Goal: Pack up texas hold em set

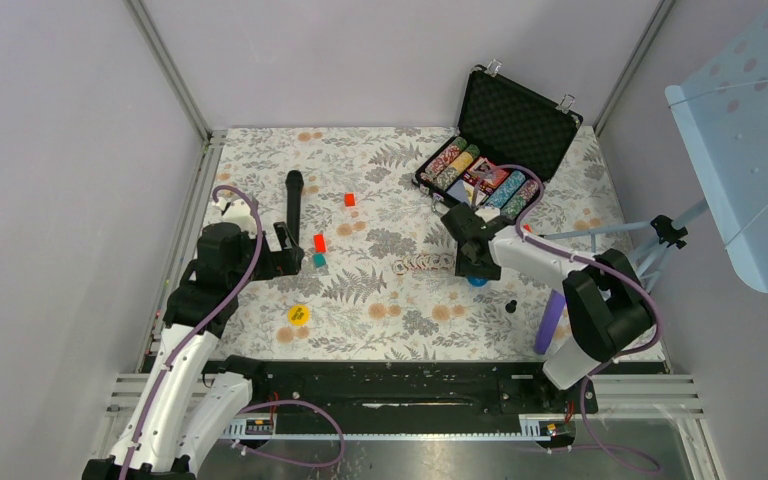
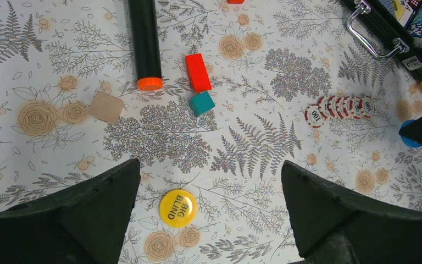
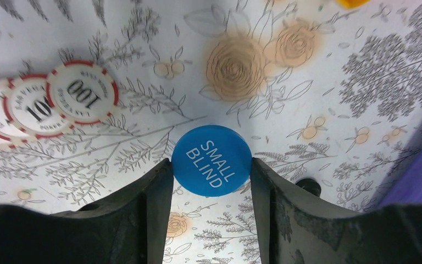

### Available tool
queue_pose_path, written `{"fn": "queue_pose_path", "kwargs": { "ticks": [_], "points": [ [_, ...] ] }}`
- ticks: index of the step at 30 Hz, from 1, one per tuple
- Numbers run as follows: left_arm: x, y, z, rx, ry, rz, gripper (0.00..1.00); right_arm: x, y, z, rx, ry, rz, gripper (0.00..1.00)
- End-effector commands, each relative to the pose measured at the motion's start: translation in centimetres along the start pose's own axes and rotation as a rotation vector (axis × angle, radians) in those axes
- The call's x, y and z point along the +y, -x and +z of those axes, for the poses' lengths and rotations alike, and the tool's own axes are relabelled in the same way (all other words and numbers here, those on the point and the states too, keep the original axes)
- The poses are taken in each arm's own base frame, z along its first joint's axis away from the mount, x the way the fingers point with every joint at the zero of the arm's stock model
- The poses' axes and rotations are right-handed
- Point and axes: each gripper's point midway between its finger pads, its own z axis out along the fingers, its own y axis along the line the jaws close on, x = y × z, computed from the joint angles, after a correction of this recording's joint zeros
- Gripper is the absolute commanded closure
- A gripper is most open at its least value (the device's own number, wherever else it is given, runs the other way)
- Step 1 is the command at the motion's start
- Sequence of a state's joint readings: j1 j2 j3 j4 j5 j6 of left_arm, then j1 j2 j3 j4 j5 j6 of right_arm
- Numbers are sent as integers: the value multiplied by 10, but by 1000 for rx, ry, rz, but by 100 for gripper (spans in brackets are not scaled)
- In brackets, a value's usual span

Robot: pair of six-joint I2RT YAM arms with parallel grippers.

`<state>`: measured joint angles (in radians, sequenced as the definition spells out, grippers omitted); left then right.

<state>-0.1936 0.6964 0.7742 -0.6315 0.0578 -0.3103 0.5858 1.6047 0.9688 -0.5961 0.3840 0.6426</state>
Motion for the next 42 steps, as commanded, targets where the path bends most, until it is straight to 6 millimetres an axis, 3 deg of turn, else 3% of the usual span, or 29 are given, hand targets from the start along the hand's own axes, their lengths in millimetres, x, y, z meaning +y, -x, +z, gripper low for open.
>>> {"fn": "queue_pose_path", "kwargs": {
  "ticks": [1, 10, 17, 23, 33, 38, 42],
  "points": [
    [-6, 5, 2, -21, -32, 15, 1, -10, 42, -12, -71, -27, 14, 46],
    [-5, 4, 3, -19, -27, 15, 1, -12, 135, -25, -161, 19, 55, 46],
    [-5, 4, 4, -14, -30, 15, 1, 5, 209, -12, -187, 42, 50, 47],
    [-6, 3, 4, -9, -32, 15, 1, 13, 250, 11, -190, 37, 50, 47],
    [-6, 2, 5, -6, -33, 16, 1, 33, 262, 44, -136, 66, -5, 44],
    [-5, 3, 5, -8, -29, 16, 1, 40, 259, 51, -102, 87, -15, 32],
    [-4, 3, 5, -7, -24, 15, 1, 36, 258, 46, -108, 78, -3, 25]
  ]
}}
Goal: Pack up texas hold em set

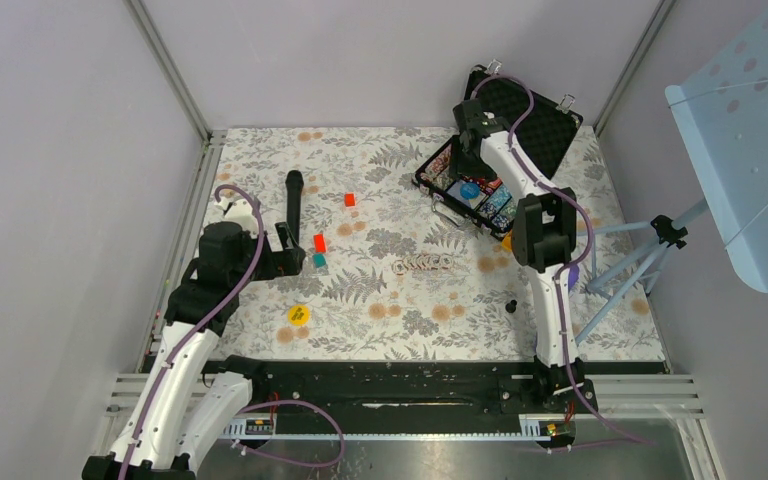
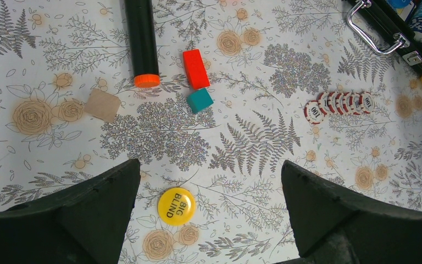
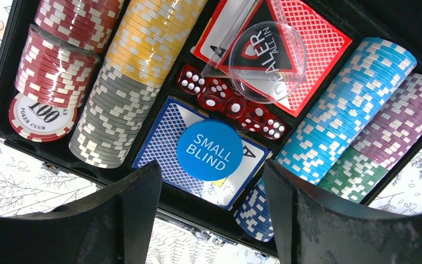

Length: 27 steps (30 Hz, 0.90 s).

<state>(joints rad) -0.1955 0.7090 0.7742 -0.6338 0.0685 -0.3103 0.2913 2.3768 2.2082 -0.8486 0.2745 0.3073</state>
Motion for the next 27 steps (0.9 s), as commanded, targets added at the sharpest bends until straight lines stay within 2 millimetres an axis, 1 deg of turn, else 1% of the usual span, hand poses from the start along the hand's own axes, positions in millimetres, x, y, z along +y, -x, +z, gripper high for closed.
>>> {"fn": "queue_pose_path", "kwargs": {
  "ticks": [1, 4, 6, 7, 9, 11, 13, 16, 19, 22, 25, 27],
  "points": [
    [-2, 6, 3, -25, -13, 13, 1, -3, 10, -20, -26, 9, 3, 25],
    [1, 6, 4, -29, 9, 0, 1, -4, 10, -37, -38, 28, 13, 25],
    [4, 7, 5, -26, 28, -12, 1, -5, 7, -53, -48, 53, 27, 25],
    [5, 7, 5, -25, 35, -14, 1, -6, 5, -65, -69, 67, 43, 26],
    [7, 8, 6, -25, 50, -20, 2, 1, -3, -83, -109, 125, 66, 27],
    [8, 7, 5, -22, 58, -34, 2, 11, -16, -102, -143, 174, 52, 27],
    [13, 7, 4, -24, 100, -74, 3, 16, -33, -119, -165, 185, 25, 26],
    [21, -8, 5, 26, 167, -194, 7, 29, -66, -142, -165, 238, 10, 25],
    [34, -25, 5, 62, 261, -302, 10, 39, -100, -159, -152, 310, 18, 25],
    [46, -38, 7, 59, 340, -390, 10, 41, -130, -171, -120, 372, 46, 25],
    [54, -52, 13, 66, 393, -445, 11, 37, -159, -178, -48, 414, 62, 25],
    [58, -61, 18, 74, 416, -474, 12, 32, -175, -180, -38, 420, 46, 24]
  ]
}}
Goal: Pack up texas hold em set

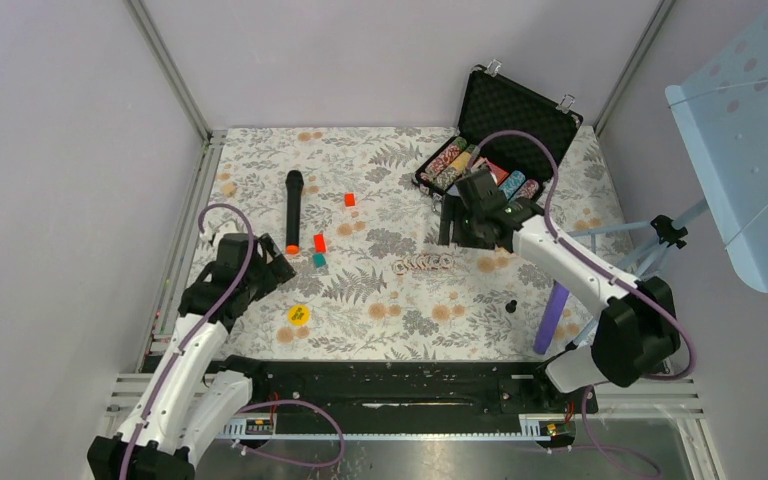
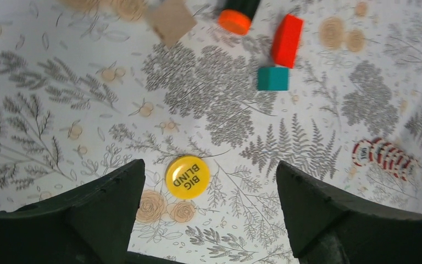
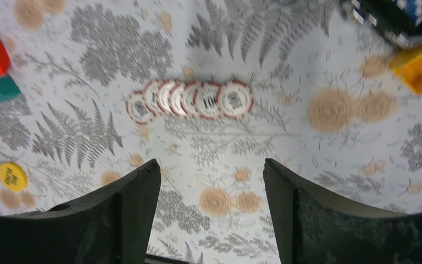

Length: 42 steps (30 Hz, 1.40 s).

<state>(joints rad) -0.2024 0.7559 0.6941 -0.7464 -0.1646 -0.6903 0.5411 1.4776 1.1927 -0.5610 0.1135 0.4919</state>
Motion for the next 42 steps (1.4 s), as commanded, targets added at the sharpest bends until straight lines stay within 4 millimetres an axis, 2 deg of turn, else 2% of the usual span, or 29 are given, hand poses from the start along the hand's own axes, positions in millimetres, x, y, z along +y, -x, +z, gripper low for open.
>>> {"fn": "queue_pose_path", "kwargs": {
  "ticks": [1, 8, 16, 20, 28, 36, 42],
  "points": [
    [16, -10, 15, -15, 93, -129, 13, 4, -25, -15, 14, 72, 39, 24],
    [16, -36, 40, 43, 90, -118, 15, -15, -45, -26, -26, 69, 7, 24],
    [15, -57, 55, 55, 182, -36, 6, -12, -51, -26, -14, 105, -13, 23],
    [21, -62, 59, 55, 218, -22, 5, -14, -55, -23, -1, 102, -23, 23],
    [27, -85, 75, 119, 237, 15, 8, -15, -60, -19, 15, 100, -25, 23],
    [26, -94, 79, 140, 241, 45, 13, -15, -64, -15, 32, 98, -25, 23],
    [26, -101, 74, 154, 280, 104, 17, -16, -64, -15, 31, 93, -24, 23]
  ]
}}
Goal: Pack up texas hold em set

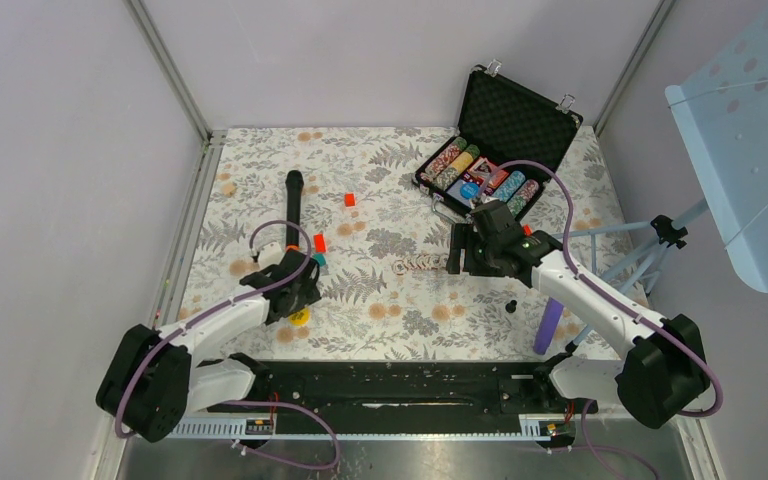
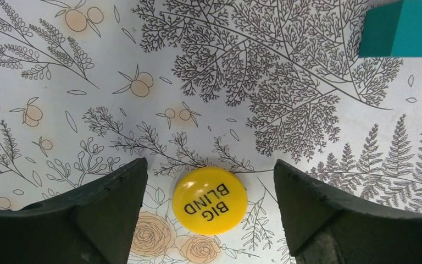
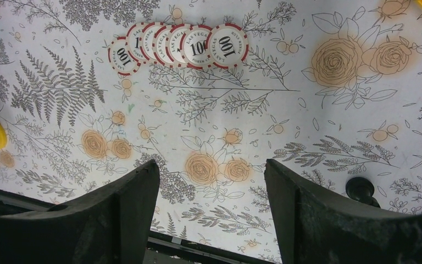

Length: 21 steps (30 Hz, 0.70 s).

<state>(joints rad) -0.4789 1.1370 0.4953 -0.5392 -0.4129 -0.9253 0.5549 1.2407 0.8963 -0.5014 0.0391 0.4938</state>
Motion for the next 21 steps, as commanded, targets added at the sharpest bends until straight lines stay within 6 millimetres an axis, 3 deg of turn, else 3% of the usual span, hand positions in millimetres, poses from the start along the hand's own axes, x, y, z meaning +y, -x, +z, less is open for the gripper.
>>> {"fn": "queue_pose_path", "kwargs": {
  "ticks": [1, 21],
  "points": [
    [-6, -10, -1, 22, 17, 22, 17, 4, 0, 1, -8, 20, -16, 23],
    [-15, -30, -15, 63, 14, 128, 35, 3, -5, 3, 6, 21, -12, 23]
  ]
}}
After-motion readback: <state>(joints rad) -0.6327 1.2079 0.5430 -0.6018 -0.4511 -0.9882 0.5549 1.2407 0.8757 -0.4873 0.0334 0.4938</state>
